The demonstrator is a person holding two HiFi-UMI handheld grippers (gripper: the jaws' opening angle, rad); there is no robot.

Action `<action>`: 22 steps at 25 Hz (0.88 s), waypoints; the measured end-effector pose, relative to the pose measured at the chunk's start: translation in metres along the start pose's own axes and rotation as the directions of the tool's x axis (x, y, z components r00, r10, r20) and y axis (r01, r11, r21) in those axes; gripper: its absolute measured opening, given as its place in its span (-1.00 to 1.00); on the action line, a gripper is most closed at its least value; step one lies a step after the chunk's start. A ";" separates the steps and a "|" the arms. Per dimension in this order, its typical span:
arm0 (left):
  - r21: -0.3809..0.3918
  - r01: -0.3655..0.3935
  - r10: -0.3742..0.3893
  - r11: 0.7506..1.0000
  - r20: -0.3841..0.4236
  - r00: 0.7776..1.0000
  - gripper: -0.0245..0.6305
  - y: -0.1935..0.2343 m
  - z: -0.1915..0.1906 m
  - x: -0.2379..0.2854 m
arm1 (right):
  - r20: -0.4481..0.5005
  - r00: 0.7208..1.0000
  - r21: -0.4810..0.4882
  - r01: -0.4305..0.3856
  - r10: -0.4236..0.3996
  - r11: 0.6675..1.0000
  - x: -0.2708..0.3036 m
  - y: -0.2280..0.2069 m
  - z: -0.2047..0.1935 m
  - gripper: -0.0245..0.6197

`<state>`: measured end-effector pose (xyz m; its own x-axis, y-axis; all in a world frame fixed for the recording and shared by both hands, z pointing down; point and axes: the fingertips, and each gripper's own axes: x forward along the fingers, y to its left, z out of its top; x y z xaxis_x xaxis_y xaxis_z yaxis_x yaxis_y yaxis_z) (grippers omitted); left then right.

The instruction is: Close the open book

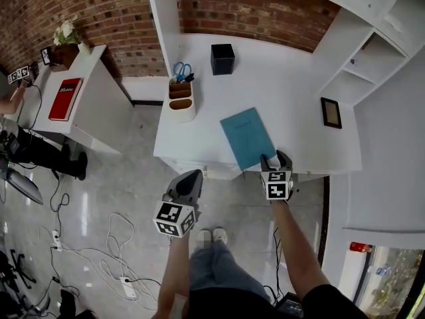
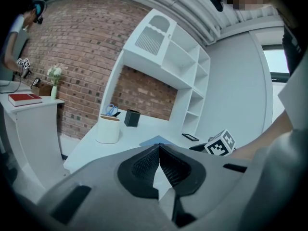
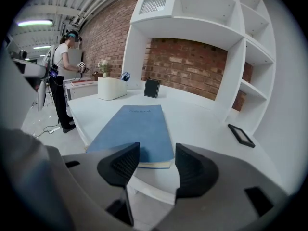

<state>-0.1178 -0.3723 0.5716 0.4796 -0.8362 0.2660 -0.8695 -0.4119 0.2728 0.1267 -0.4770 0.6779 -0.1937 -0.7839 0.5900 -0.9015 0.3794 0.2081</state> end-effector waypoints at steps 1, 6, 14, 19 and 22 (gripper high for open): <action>0.003 0.001 -0.001 1.000 0.002 1.000 -0.90 0.000 0.001 0.002 | 0.015 1.000 0.007 -0.005 0.004 1.000 -0.002 0.000 0.004 -0.26; 0.027 0.020 -0.021 0.999 0.034 0.999 -0.90 -0.009 0.021 0.011 | 0.104 0.995 0.034 -0.017 0.014 0.999 -0.026 -0.001 0.033 -0.26; 0.110 0.064 -0.077 0.992 0.122 0.990 -0.90 -0.042 0.081 0.018 | 0.303 0.953 0.060 -0.024 0.005 0.998 -0.094 -0.007 0.098 -0.27; 0.170 0.075 -0.106 0.982 0.177 0.978 -0.90 -0.066 0.119 0.015 | 0.420 0.907 0.070 -0.012 -0.018 0.997 -0.142 -0.016 0.131 -0.40; 0.194 0.081 -0.122 0.978 0.208 0.970 -0.90 -0.081 0.139 0.010 | 0.482 0.875 0.092 0.003 -0.047 0.996 -0.174 -0.024 0.147 -0.52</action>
<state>-0.0593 -0.3980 0.4234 0.5465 -0.8369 0.0322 -0.8342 -0.5406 0.1087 0.1245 -0.4221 0.4554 -0.3133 -0.9408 0.1297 -0.9340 0.3299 0.1369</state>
